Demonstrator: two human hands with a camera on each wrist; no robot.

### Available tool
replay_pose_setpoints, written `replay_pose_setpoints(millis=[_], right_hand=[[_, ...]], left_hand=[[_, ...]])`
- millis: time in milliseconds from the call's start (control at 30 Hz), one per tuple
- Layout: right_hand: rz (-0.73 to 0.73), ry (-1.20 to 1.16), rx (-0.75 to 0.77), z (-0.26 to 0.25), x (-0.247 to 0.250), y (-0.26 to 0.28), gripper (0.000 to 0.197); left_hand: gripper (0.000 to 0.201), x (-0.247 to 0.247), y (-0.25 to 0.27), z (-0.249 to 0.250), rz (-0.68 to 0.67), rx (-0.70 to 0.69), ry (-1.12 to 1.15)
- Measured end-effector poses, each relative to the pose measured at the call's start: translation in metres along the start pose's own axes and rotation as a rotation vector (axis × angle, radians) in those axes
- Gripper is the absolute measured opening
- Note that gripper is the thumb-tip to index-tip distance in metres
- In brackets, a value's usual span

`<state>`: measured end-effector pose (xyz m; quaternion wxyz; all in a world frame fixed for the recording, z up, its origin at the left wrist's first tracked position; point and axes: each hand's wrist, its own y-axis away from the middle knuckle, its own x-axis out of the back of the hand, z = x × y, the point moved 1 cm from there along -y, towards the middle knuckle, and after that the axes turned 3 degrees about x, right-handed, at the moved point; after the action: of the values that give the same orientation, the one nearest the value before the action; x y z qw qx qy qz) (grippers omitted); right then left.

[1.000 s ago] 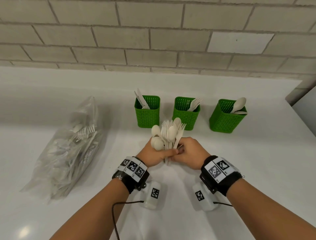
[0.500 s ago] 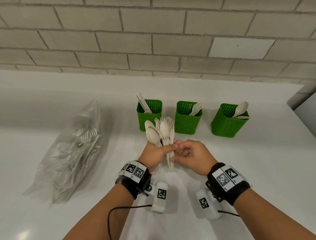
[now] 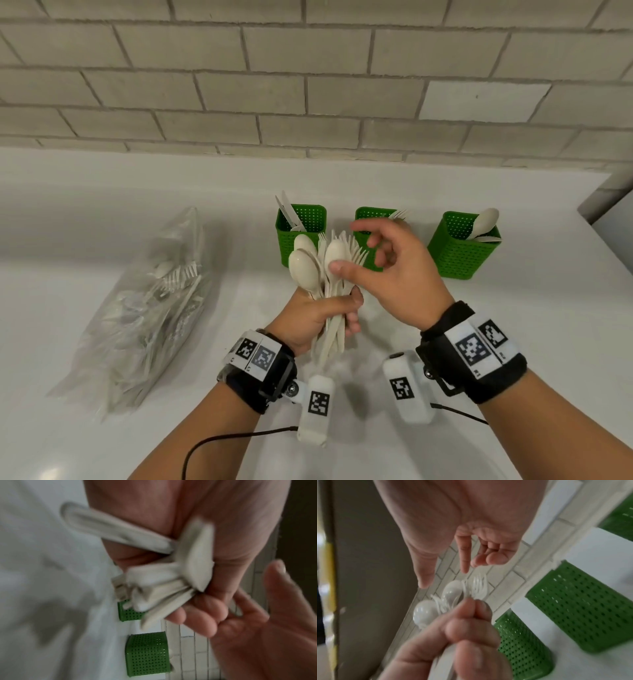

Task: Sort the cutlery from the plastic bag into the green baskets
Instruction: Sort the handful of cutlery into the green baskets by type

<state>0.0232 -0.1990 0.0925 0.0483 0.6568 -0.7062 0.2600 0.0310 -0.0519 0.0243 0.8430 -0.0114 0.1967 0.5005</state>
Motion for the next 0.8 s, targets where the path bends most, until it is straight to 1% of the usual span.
replay_pose_setpoints(millis=[67,100,167,233,333,433,567,667,733,800], right_hand=[[-0.033,0.145,0.095,-0.008,-0.002,0.004,0.064],[-0.050,0.180,0.118,-0.010,-0.003,0.004,0.064],[-0.087,0.153,0.125,-0.008,-0.001,-0.001,0.054],[-0.140,0.035,0.082,-0.006,0.003,-0.006,0.043],[-0.192,-0.002,0.063,-0.005,0.007,-0.007,0.037],[-0.183,-0.015,0.063,-0.003,0.009,-0.007,0.032],[-0.152,-0.087,0.039,0.001,0.015,-0.008,0.027],[-0.153,-0.069,0.037,-0.001,0.016,-0.009,0.025],[-0.160,-0.022,0.058,-0.001,0.015,-0.008,0.023],[-0.141,0.107,0.108,-0.004,0.015,-0.007,0.018]], left_hand=[[0.002,-0.002,0.000,0.004,0.050,-0.061,-0.119],[0.005,-0.004,0.000,0.005,0.098,-0.101,-0.167],[0.009,-0.004,-0.002,0.004,0.205,-0.160,-0.230],[0.017,-0.001,-0.002,0.000,0.259,-0.192,-0.301],[0.024,-0.001,-0.002,-0.002,0.243,-0.233,-0.362],[0.027,-0.003,0.001,0.000,0.228,-0.228,-0.347],[0.022,-0.002,0.005,0.003,0.136,-0.167,-0.247],[0.018,-0.003,0.008,0.006,0.044,-0.105,-0.168],[0.019,-0.005,0.008,0.008,0.048,-0.085,-0.188],[0.021,-0.006,0.006,0.008,0.107,-0.093,-0.244]])
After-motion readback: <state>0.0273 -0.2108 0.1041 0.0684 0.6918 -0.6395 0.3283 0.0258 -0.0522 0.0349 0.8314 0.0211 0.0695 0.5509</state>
